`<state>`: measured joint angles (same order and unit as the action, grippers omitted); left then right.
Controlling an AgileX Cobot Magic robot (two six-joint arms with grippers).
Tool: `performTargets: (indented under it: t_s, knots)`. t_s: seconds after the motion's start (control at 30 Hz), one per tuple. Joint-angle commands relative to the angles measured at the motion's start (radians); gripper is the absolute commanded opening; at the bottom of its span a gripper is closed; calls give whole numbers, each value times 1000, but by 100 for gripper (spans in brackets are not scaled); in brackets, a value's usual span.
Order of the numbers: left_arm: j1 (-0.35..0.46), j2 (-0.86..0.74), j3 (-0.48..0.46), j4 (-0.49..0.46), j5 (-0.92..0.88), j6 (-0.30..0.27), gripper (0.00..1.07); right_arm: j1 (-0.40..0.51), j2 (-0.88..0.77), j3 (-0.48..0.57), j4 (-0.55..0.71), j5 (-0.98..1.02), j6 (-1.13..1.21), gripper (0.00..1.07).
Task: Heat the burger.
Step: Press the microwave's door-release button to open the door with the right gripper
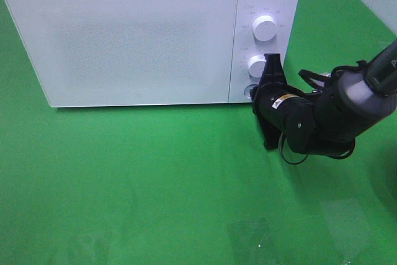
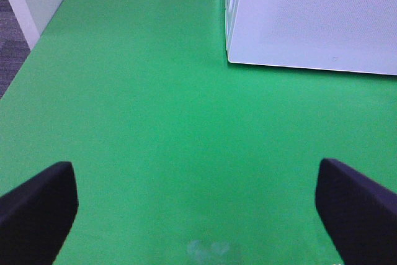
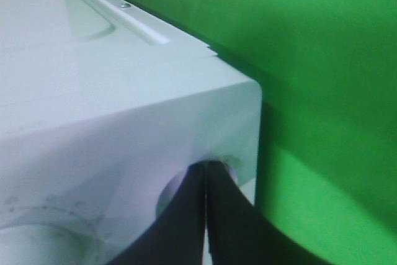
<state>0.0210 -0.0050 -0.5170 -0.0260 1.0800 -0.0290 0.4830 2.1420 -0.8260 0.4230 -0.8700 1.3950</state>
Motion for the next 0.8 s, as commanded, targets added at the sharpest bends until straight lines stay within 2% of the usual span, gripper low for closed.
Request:
performTargets:
  t_s: [0.03, 0.2, 0.6, 0.8]
  knots:
    - [1, -16, 1, -5, -14, 0, 98, -6, -7, -33, 4, -153, -15, 0]
    - [1, -16, 1, -5, -14, 0, 98, -6, -12, -33, 4, -269, -16, 0]
    - [1, -16, 1, -5, -14, 0, 98, -5, -10, -33, 52, -347, -40, 0]
    - [1, -16, 1, -5, -14, 0, 98, -5, 16, -116, 95, -358, -59, 0]
